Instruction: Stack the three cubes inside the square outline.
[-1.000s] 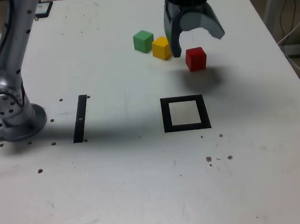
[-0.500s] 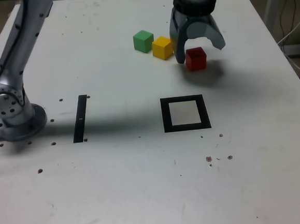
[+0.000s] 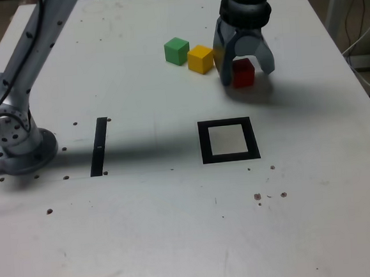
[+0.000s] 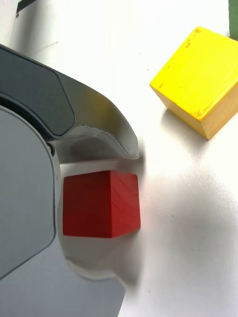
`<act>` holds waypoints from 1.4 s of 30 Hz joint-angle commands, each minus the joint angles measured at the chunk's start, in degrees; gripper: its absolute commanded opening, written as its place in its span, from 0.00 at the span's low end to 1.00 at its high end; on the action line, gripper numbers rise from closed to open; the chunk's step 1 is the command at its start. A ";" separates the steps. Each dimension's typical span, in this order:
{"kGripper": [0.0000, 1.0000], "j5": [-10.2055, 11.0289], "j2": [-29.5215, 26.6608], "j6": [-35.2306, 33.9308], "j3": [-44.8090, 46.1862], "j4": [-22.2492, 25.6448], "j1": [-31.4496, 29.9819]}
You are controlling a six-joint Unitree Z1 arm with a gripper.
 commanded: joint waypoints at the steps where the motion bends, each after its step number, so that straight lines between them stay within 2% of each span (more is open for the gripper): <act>1: 0.62 0.21 0.57 0.08 -0.55 -0.14 0.25; 8: 0.60 1.16 0.95 0.12 -1.18 -0.69 1.00; 13: 0.58 0.95 1.18 0.90 -1.68 -1.16 1.38; 25: 0.52 -2.62 1.03 1.31 -0.68 -1.20 1.71; 31: 0.36 -2.53 0.68 1.33 -0.72 -1.79 1.67; 34: 0.30 -2.31 -0.22 1.37 -0.31 -2.05 1.63; 37: 0.30 -2.09 -2.08 1.39 0.90 -2.26 1.33; 42: 0.30 -1.69 -8.54 1.28 5.33 -2.68 -0.92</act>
